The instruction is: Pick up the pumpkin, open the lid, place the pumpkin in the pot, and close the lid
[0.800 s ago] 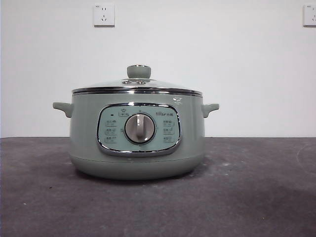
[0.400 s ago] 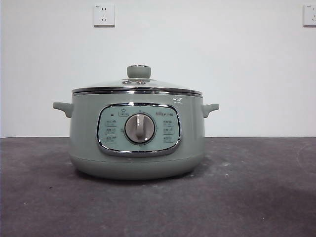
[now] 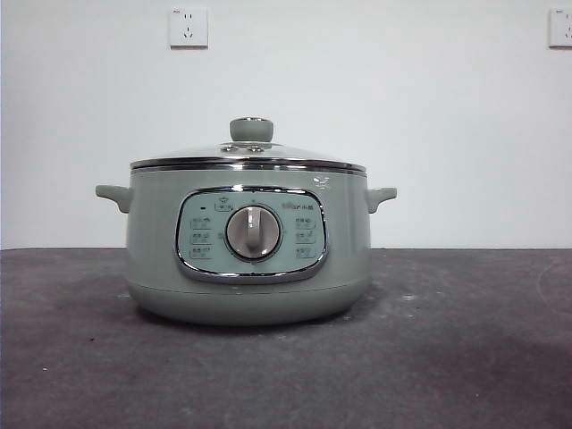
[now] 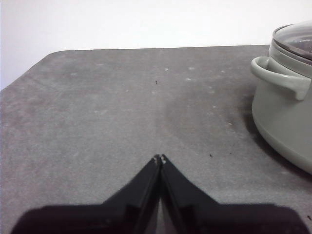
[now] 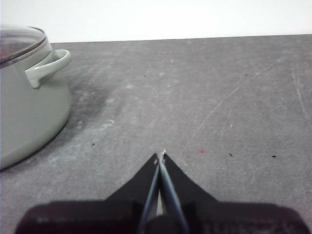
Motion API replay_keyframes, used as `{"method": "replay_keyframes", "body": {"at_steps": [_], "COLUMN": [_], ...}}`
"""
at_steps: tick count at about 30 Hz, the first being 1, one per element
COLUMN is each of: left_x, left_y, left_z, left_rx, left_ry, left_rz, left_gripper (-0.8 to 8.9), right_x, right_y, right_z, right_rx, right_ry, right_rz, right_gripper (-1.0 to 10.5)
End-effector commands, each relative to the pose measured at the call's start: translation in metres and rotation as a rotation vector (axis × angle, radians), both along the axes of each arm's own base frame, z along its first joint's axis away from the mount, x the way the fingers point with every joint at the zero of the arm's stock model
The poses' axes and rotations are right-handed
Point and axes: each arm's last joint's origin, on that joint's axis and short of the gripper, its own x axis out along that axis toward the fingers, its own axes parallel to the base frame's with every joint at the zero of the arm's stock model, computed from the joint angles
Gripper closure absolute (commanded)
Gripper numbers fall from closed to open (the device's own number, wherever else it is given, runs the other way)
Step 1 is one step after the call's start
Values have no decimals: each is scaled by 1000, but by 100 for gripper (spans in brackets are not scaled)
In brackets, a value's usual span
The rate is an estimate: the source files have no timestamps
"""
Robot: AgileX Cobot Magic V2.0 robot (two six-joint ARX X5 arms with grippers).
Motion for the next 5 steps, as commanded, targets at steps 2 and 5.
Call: {"method": "replay_keyframes", "body": {"at_steps": [2, 5], "left_x": [1, 1], "left_y": [0, 0], "left_z": [-5, -5], "left_rx": [-7, -7], "left_ry": [11, 11], "left_rz": [3, 3], "left_gripper": [817, 817], "right_x": [1, 1], "right_y": [0, 0], "right_z": [-4, -4], "right_rx": [12, 12], "right_ry": [6, 6], "right_rz": [-2, -2], "right_gripper": [947, 947]}}
